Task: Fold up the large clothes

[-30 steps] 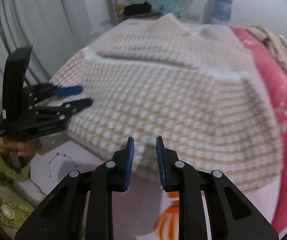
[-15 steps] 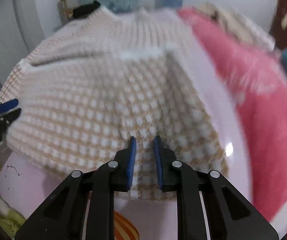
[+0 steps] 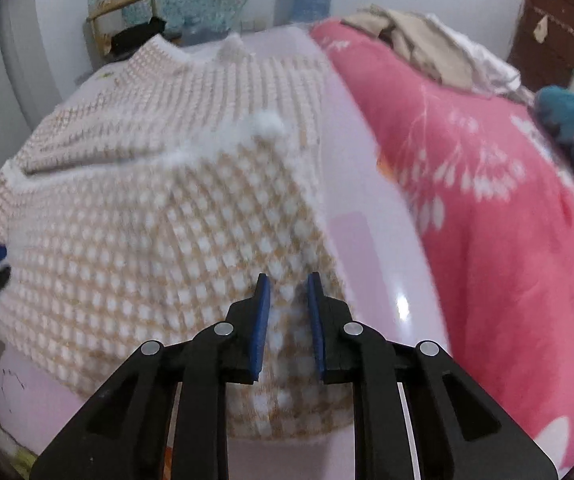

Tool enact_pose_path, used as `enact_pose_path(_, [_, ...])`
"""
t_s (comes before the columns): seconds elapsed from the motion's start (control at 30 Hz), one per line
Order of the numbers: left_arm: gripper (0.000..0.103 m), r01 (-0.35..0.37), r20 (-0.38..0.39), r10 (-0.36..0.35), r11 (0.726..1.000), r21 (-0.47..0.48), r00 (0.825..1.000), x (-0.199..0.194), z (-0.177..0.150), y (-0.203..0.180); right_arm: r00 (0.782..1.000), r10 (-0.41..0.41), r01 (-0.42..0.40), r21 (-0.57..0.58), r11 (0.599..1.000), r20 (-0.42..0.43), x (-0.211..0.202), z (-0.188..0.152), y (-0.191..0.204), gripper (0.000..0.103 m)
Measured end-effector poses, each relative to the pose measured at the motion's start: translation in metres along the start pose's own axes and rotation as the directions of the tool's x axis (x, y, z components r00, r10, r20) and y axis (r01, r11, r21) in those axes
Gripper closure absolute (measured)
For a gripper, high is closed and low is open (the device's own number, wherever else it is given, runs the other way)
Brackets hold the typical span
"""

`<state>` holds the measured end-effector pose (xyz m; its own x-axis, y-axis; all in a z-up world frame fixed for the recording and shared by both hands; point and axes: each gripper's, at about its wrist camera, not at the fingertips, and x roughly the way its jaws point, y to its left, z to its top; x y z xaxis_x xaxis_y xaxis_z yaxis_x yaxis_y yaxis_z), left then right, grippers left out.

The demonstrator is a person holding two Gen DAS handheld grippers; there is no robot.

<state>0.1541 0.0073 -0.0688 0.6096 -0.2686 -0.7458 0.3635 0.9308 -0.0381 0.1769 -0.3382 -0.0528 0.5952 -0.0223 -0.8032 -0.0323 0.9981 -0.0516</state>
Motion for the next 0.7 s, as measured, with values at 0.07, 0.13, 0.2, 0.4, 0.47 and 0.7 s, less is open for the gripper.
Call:
enact_pose_path(0.07, [0.056, -0.001, -0.001, 0.001, 1.0, 0.0, 1.0, -0.002, 0.0, -0.001, 0.999, 0.04, -0.041, 0.012, 0.999, 0.037, -0.004, 0.013, 0.002, 0.086])
enact_pose_path(0.13, [0.056, -0.001, 0.0, 0.001, 1.0, -0.001, 1.0, -0.001, 0.0, 0.0, 0.994, 0.078, -0.08, 0.019, 0.997, 0.075, -0.005, 0.03, 0.011, 0.083])
enact_pose_path(0.2, [0.056, 0.003, 0.002, -0.003, 1.0, -0.007, 1.0, -0.001, -0.001, 0.001, 0.989, 0.114, -0.117, 0.022, 0.993, 0.094, 0.003, 0.044, 0.022, 0.081])
enact_pose_path(0.4, [0.056, 0.01, 0.001, -0.01, 1.0, -0.006, 1.0, 0.001, 0.0, 0.002, 0.981, 0.192, -0.191, 0.13, 0.973, 0.005, 0.068, 0.057, 0.018, 0.06])
enact_pose_path(0.47, [0.056, 0.006, 0.0, -0.006, 1.0, -0.007, 1.0, 0.0, -0.001, 0.002, 0.981, 0.195, -0.193, 0.161, 0.968, 0.004, 0.065, 0.058, 0.015, 0.061])
enact_pose_path(0.7, [0.056, 0.007, 0.005, -0.007, 1.0, -0.014, 1.0, -0.001, -0.001, 0.002, 0.959, 0.274, -0.277, 0.03, 0.96, 0.073, 0.012, 0.057, 0.056, 0.06])
